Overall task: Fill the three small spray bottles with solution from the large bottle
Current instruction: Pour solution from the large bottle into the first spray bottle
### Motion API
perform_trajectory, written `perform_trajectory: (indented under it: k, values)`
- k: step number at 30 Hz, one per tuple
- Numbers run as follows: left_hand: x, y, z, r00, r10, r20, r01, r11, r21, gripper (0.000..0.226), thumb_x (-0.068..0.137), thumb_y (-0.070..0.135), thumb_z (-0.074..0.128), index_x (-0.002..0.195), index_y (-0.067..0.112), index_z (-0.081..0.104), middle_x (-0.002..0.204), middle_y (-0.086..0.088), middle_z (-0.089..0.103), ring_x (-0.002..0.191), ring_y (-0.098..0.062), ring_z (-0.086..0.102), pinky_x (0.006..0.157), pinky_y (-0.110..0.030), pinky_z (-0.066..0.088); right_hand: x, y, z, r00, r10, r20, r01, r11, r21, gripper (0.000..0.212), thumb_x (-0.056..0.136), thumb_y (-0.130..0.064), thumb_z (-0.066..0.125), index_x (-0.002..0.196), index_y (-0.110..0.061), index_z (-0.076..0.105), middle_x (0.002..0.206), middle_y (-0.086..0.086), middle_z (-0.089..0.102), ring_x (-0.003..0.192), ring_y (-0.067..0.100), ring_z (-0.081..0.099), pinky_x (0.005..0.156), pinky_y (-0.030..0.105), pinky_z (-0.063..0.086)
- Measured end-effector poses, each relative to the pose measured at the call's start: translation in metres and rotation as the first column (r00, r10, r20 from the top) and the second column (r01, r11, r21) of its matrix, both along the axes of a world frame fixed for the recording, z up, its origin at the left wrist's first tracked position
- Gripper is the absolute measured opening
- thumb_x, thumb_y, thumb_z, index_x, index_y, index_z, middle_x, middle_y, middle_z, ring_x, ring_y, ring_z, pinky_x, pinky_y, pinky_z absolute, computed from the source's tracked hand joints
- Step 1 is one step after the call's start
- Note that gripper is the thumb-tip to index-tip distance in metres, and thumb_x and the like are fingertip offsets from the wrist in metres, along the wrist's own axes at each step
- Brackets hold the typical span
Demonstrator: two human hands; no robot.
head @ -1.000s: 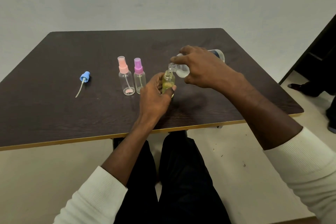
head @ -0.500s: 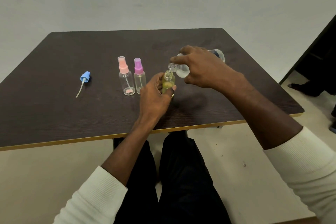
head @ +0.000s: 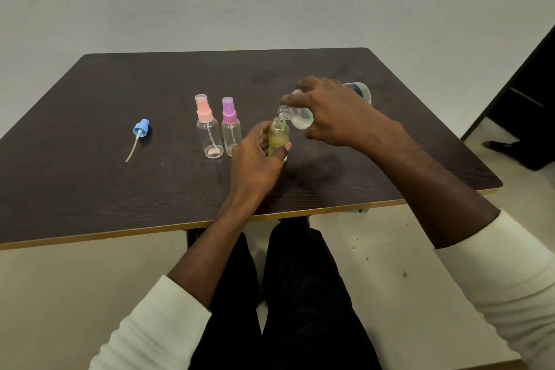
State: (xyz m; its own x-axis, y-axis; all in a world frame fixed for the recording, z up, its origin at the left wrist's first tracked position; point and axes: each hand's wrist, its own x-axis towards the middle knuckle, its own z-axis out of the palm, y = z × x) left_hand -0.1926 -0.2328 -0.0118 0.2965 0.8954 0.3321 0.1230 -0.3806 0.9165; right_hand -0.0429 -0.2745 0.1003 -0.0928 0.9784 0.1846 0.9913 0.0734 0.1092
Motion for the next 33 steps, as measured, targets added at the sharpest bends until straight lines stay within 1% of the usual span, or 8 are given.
perform_trajectory:
  k: [2,5,8,13,17,22,29,33]
  values:
    - [-0.0001,-0.0004,0.0003,1.000,-0.001,-0.004,0.001,1.000,0.004,0.037,0.087,0.018,0.077,0.115,0.034,0.060,0.100,0.016,0.071,0.098,0.001,0.068,0.092,-0.035,0.058,0.0003,0.0002,-0.0003,1.000,0.002,0.003,-0.002,1.000,0.002,0.064,0.083,-0.020,0.070,0.142,-0.029,0.047,0.137,0.008,0.049,0.122,0.027,0.050,0.085,0.030,0.031]
    - [-0.0002,-0.0010,-0.0003,1.000,-0.015,0.008,0.015,1.000,0.003,0.035,0.087,0.017,0.076,0.113,0.033,0.061,0.101,0.015,0.072,0.098,0.000,0.069,0.093,-0.037,0.058,-0.0002,0.0006,-0.0004,1.000,0.008,0.002,-0.008,1.000,0.000,0.063,0.082,-0.019,0.070,0.141,-0.029,0.048,0.137,0.008,0.049,0.121,0.028,0.051,0.088,0.034,0.037]
    - [-0.0002,-0.0010,-0.0010,1.000,-0.015,0.003,0.015,1.000,0.004,0.035,0.087,0.017,0.076,0.116,0.030,0.062,0.103,0.013,0.073,0.099,-0.001,0.069,0.093,-0.037,0.058,-0.0007,0.0001,-0.0004,1.000,0.009,-0.002,-0.009,1.000,-0.003,0.063,0.083,-0.020,0.070,0.141,-0.029,0.047,0.138,0.008,0.049,0.122,0.028,0.051,0.093,0.037,0.040]
    - [0.0007,-0.0003,-0.0009,1.000,-0.013,0.011,0.013,1.000,-0.012,0.036,0.086,0.017,0.077,0.119,0.026,0.063,0.106,0.010,0.074,0.101,-0.004,0.070,0.094,-0.039,0.058,-0.0006,-0.0009,0.0008,1.000,0.006,-0.002,-0.006,1.000,-0.003,0.063,0.084,-0.020,0.069,0.142,-0.029,0.047,0.139,0.008,0.048,0.124,0.027,0.049,0.093,0.036,0.039]
    - [0.0003,-0.0011,-0.0006,1.000,-0.015,0.009,0.015,1.000,-0.010,0.036,0.087,0.017,0.077,0.118,0.029,0.062,0.107,0.011,0.073,0.102,-0.003,0.069,0.095,-0.038,0.058,-0.0009,-0.0008,0.0011,1.000,0.005,0.000,-0.005,1.000,-0.008,0.063,0.084,-0.020,0.069,0.142,-0.029,0.047,0.138,0.007,0.048,0.124,0.027,0.049,0.093,0.036,0.038]
    - [0.0009,-0.0010,0.0005,1.000,-0.018,0.026,0.018,0.999,-0.030,0.036,0.086,0.014,0.077,0.117,0.027,0.062,0.106,0.009,0.074,0.100,-0.004,0.070,0.095,-0.038,0.057,-0.0017,-0.0010,0.0015,1.000,0.007,-0.001,-0.007,1.000,-0.012,0.063,0.084,-0.020,0.069,0.142,-0.029,0.047,0.139,0.008,0.048,0.124,0.027,0.049,0.095,0.037,0.039]
    - [0.0012,-0.0007,0.0003,1.000,-0.010,0.022,0.010,1.000,-0.027,0.036,0.086,0.015,0.077,0.119,0.023,0.064,0.105,0.010,0.074,0.100,-0.003,0.070,0.095,-0.037,0.057,-0.0026,-0.0018,0.0025,1.000,0.005,0.001,-0.005,1.000,-0.011,0.063,0.084,-0.020,0.069,0.142,-0.029,0.046,0.140,0.008,0.048,0.125,0.027,0.048,0.096,0.037,0.039]
    - [0.0009,-0.0010,0.0004,1.000,-0.006,0.016,0.006,1.000,-0.020,0.035,0.087,0.017,0.077,0.116,0.028,0.063,0.104,0.012,0.073,0.100,-0.001,0.069,0.094,-0.036,0.058,-0.0025,-0.0019,0.0023,1.000,0.007,0.000,-0.007,1.000,-0.008,0.062,0.084,-0.019,0.069,0.141,-0.029,0.047,0.139,0.007,0.048,0.125,0.027,0.049,0.094,0.036,0.038]
